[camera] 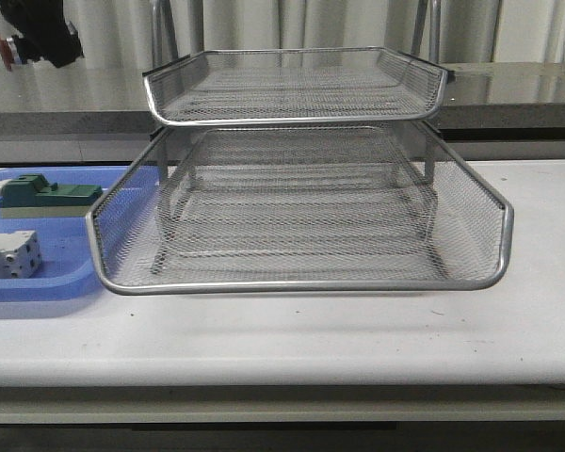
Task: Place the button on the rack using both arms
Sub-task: 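Carry the button over the pulled-out tier and release it there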
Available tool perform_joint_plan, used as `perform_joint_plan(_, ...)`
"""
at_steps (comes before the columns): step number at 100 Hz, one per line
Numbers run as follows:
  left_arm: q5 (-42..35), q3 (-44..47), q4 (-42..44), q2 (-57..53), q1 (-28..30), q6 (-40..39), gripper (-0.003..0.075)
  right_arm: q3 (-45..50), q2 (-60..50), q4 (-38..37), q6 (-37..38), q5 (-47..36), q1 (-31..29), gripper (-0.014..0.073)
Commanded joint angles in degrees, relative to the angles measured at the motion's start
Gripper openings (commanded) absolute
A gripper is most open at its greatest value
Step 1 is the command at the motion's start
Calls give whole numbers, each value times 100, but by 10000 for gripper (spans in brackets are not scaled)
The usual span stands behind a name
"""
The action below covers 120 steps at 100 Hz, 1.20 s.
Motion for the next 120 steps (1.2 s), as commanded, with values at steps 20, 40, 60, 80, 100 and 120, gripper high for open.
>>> perform_joint_plan(20, 196, 1367, -90, -1651, -313, -101, -20, -186, 13, -9, -12, -307, -48, -71)
perform_joint_plan(40, 196, 2507, -190, -2482, -849, -106, -20, -186, 13, -9, -12, -307, -48, -71)
perform_joint_plan(60, 196, 3159, -664, -2803, -1537, -129, -20, -186, 13, -9, -12, -307, -48, -71)
perform_joint_plan(80, 148, 3278, -857, -2607, -2279, -127, -20, -186, 13, -9, -12, -307, -48, -71)
perform_joint_plan(100, -420, 3278, -923, -2233, -2877, -127, -20, -186, 13, -9, -12, -307, -48, -71)
perform_joint_plan(120, -1432, 3278, -940, -1867, -3188, -283, -20, -186, 13, -9, -12, -307, -48, -71)
